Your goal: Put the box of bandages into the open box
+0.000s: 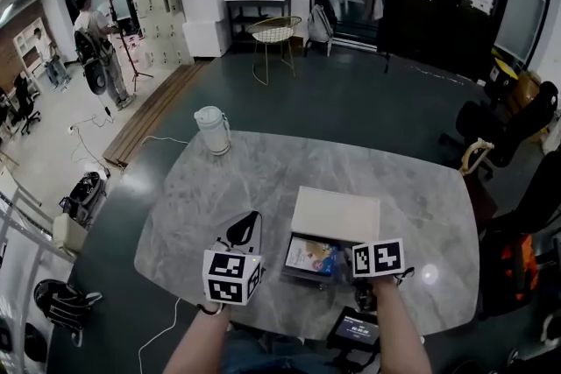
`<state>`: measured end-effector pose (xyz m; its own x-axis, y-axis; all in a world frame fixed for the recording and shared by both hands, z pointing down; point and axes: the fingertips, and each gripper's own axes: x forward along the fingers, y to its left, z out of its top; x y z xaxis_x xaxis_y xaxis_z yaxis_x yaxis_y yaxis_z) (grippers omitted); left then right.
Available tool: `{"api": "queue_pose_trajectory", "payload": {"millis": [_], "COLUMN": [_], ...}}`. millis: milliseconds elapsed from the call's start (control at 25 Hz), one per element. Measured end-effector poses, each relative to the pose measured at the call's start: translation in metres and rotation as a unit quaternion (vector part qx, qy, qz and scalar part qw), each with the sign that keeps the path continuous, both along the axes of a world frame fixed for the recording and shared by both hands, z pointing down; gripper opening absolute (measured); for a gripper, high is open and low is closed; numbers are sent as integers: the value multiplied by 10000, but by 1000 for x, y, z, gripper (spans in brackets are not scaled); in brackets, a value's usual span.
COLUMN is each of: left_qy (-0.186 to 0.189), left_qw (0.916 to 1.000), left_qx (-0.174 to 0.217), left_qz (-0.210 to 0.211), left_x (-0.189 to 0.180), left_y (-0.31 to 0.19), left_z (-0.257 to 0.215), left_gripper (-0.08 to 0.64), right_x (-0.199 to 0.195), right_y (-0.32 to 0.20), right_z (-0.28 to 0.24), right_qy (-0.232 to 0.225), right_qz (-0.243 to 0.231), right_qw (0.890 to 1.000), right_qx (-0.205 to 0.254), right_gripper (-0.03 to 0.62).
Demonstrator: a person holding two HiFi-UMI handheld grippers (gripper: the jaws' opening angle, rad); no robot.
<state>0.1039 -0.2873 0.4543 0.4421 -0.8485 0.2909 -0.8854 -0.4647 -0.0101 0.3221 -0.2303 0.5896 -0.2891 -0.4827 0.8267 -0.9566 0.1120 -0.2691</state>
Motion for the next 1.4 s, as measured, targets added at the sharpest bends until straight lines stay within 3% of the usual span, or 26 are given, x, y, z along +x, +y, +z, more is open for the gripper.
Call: {"api": "queue_pose_trajectory", "payload": {"millis": [280, 520, 760, 1040, 1240, 1400], "left_qy": [117, 237, 395, 569, 666, 718], "left_qw": [9995, 9985, 9967, 9930, 9891, 9857], "left_qx": [244, 431, 620, 906, 1155, 1347], "left_qz": [150, 252, 354, 505, 627, 719], "left_x": [16, 29, 39, 49, 51, 53], "left_y": [-2, -4, -4, -4, -4, -3], "left_z": [-17, -32, -48, -66, -81, -94], "left_gripper": [11, 11, 11, 11, 11, 11], "right_x": [7, 9, 17, 33, 37, 39], "right_y": [-10, -20, -18, -9, -1, 5], "right_z": [-41, -91, -139, -182, -207, -223], "right_qy": [121, 373, 897, 1468, 1630, 1621], "right_qz": [-32, -236, -266, -60, 99, 231], "right_qw": [9961, 9784, 9467, 8988, 8671, 8486], "right_qx": [869, 2021, 3081, 4129, 4706, 5030], "right_gripper": [25, 25, 25, 25, 25, 25]}}
